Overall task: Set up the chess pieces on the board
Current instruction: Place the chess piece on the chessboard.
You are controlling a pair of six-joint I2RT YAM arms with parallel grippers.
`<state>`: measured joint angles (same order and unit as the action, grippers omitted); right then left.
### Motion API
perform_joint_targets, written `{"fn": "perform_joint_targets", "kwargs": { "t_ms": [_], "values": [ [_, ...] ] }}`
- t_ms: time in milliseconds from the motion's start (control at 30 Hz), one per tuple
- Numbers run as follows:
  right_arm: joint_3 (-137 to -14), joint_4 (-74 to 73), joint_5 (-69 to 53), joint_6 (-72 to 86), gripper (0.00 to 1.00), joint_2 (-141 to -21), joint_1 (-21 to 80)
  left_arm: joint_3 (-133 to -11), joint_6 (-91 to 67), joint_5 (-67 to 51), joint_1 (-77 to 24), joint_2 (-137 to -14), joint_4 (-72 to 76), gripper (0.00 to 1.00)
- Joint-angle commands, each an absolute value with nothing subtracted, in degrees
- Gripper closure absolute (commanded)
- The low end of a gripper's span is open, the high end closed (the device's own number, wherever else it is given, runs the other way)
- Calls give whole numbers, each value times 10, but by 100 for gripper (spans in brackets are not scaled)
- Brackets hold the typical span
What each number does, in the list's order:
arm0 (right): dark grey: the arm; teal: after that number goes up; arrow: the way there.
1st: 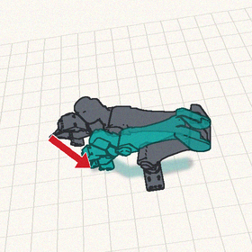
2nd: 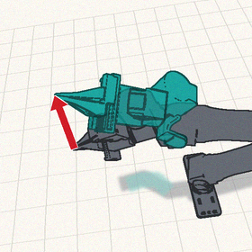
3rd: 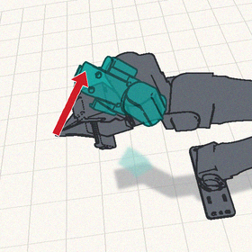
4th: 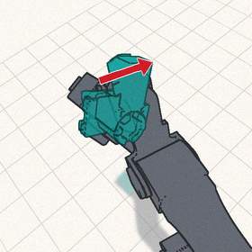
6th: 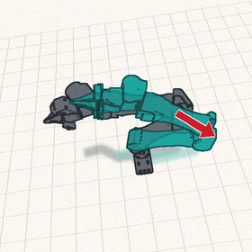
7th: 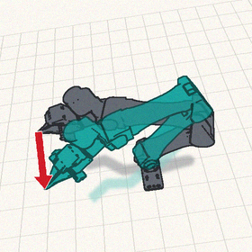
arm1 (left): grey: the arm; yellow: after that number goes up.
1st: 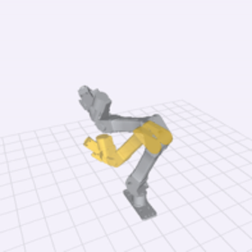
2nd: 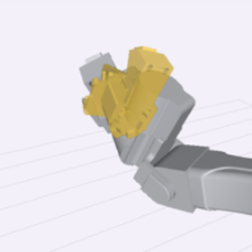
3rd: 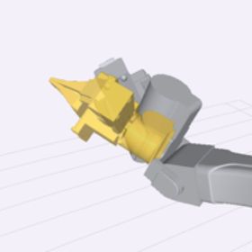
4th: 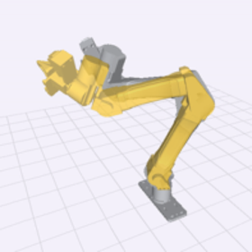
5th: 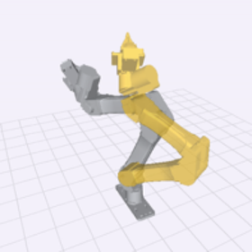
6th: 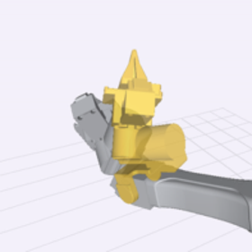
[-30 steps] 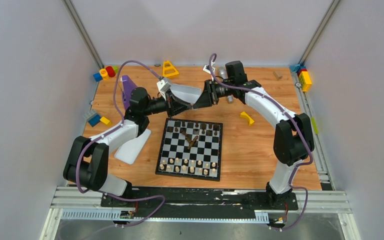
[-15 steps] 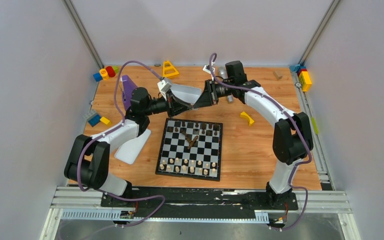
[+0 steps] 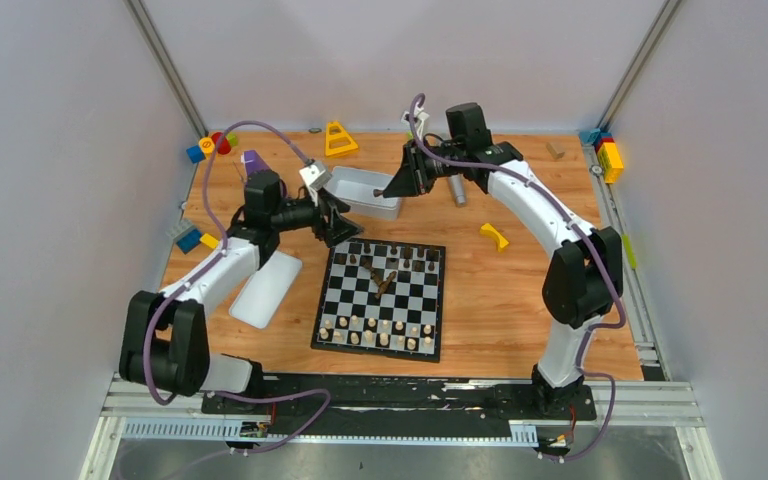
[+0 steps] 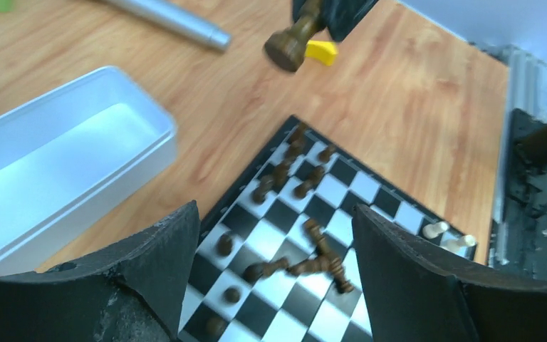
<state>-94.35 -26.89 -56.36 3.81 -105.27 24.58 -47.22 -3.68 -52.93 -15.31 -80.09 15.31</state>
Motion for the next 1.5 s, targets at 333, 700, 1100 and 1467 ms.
{"fn": "perform_joint_targets", "kwargs": {
  "t_ms": [333, 700, 1100, 1467],
  "values": [
    [-1265, -556, -240, -177, 100, -1236, 391, -583, 147, -406, 97, -658, -268, 6],
    [-1403, -637, -107, -260, 97, -1375, 465, -626, 142, -454, 295, -677, -355, 3],
    [-1422, -625, -31, -329, 94, -1431, 497, -615, 148, -455, 308, -654, -344, 1],
    [-1422, -617, -8, -357, 93, -1449, 511, -612, 153, -451, 307, -659, -338, 0]
  ]
}}
